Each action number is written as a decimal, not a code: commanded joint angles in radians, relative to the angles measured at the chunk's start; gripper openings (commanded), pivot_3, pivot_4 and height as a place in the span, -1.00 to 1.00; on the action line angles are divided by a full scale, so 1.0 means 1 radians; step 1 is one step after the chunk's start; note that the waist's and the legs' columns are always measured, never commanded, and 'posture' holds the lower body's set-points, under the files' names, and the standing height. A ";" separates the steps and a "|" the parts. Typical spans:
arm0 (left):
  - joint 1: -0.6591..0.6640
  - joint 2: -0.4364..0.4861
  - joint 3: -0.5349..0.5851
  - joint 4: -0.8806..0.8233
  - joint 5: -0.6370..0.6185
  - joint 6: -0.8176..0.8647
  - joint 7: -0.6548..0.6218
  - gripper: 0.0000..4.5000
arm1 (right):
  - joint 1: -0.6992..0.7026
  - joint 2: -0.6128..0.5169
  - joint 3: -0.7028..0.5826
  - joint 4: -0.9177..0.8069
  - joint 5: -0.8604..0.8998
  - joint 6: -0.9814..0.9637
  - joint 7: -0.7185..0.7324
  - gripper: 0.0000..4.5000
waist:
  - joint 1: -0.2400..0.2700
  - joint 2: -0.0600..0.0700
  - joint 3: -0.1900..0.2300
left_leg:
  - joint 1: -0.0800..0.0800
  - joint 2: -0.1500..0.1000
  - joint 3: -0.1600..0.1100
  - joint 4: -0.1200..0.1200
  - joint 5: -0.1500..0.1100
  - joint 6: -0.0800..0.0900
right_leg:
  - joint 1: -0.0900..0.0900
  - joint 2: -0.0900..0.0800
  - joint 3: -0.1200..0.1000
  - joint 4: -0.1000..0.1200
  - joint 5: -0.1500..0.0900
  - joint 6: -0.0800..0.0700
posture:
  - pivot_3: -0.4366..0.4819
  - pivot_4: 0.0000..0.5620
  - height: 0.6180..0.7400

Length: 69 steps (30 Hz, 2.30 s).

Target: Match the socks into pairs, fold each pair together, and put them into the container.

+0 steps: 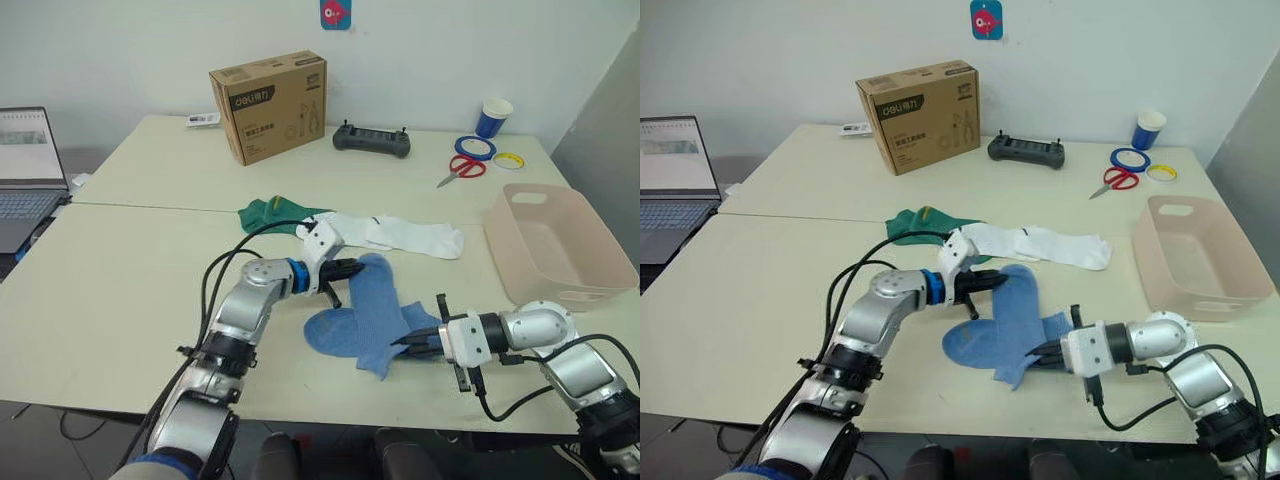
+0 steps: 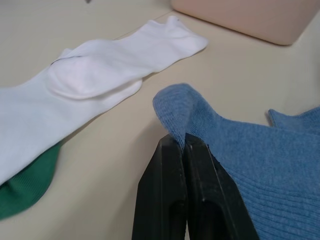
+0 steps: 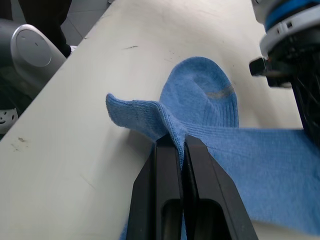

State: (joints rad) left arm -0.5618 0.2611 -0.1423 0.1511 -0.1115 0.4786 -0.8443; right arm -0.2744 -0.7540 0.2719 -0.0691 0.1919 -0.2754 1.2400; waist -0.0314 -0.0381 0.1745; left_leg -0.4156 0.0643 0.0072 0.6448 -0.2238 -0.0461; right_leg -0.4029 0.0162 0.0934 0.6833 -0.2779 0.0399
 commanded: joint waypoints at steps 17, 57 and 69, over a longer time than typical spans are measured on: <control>0.220 0.027 -0.009 -0.367 -0.065 0.161 0.175 -0.80 | -0.022 0.021 -0.053 0.088 0.056 -0.008 0.073 -0.25 | 0.001 0.000 0.000 | 0.000 0.000 0.000 0.000 0.000 0.000 | 0.000 0.000 0.000 0.000 0.000 -0.001 | -0.05 -0.47 1.00; -0.158 0.086 -0.092 0.328 0.039 -0.306 -0.117 0.57 | 0.390 0.098 -0.403 -0.560 0.802 1.322 -0.710 1.00 | -0.001 0.001 -0.001 | -0.002 0.000 -0.001 0.000 0.000 0.000 | -0.001 0.001 0.000 -0.001 -0.001 0.004 | -0.05 -0.47 1.00; -0.149 0.070 -0.079 0.331 0.044 -0.285 -0.125 0.05 | 0.331 0.095 -0.382 -0.525 0.796 1.348 -0.739 0.60 | -0.001 0.001 -0.001 | -0.002 0.000 -0.001 0.000 0.000 0.000 | -0.001 0.000 0.000 -0.001 -0.001 0.004 | -0.05 -0.47 1.00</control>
State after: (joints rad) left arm -0.7110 0.3333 -0.2318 0.5054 -0.0571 0.1920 -0.9701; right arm 0.0621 -0.6566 -0.1007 -0.5835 0.9852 1.0850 0.5000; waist -0.0322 -0.0370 0.1737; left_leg -0.4178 0.0641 0.0063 0.6447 -0.2240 -0.0458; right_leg -0.4036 0.0166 0.0935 0.6818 -0.2788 0.0436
